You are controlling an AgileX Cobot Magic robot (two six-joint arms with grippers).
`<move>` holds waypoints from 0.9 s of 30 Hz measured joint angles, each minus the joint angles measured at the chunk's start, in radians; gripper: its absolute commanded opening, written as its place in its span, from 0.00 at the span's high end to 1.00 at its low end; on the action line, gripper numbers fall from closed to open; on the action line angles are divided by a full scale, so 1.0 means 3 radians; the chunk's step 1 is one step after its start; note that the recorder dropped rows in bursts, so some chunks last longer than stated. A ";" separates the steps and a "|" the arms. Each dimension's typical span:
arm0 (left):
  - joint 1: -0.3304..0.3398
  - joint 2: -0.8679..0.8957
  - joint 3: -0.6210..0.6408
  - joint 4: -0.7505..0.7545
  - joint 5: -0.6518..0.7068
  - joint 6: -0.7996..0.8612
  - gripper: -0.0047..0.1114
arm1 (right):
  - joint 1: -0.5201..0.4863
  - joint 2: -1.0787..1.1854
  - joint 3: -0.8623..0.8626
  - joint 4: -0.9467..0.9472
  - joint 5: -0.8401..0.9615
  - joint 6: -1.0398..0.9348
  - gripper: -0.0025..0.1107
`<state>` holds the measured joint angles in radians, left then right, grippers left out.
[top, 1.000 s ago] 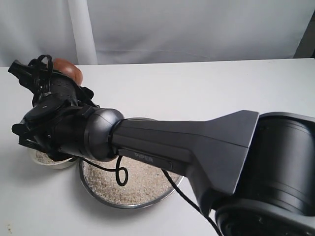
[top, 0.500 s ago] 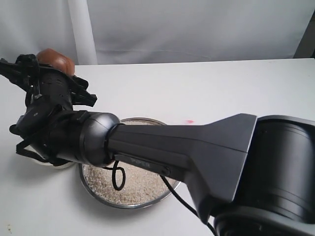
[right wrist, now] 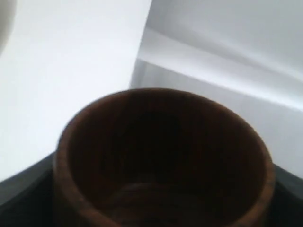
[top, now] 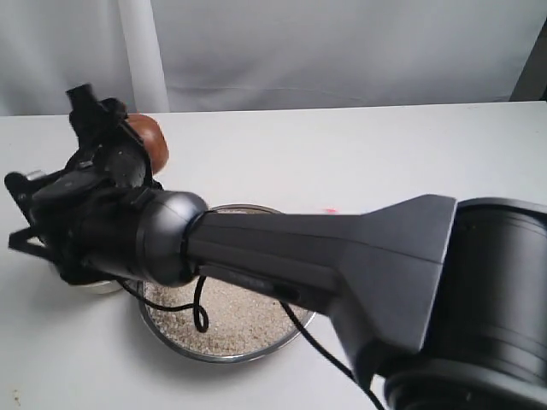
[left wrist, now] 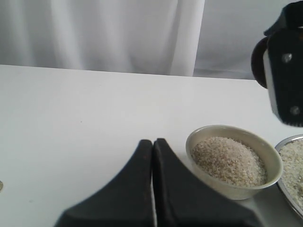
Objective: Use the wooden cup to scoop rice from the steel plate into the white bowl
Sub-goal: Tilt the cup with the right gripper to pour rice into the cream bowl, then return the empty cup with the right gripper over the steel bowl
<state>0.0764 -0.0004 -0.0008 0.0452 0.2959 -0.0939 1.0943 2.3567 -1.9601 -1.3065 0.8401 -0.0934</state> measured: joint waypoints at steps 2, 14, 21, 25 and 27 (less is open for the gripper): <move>0.0000 0.0000 0.0000 0.0000 0.0000 0.0000 0.96 | -0.0053 -0.0123 0.0000 0.0494 0.0022 0.0103 0.98; 0.0000 0.0000 0.0000 0.0000 0.0000 0.0000 0.96 | -0.0465 -0.1361 0.1010 0.1404 -0.0161 0.0154 0.98; 0.0000 0.0000 0.0000 0.0000 0.0000 0.0000 0.96 | -0.0880 -0.1947 0.2085 0.1418 -0.0678 -0.0079 0.98; 0.0000 0.0000 0.0000 0.0000 0.0000 0.0000 0.96 | -0.0972 -0.1968 0.2410 0.1367 -0.0863 -0.0456 0.98; 0.0000 0.0000 0.0000 0.0000 0.0000 0.0000 0.96 | -0.0988 -0.1881 0.2451 0.1288 -0.0884 -0.0514 0.98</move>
<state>0.0764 -0.0004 -0.0008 0.0452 0.2959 -0.0939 0.7977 1.7924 -1.2249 -0.9202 0.5750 -0.2477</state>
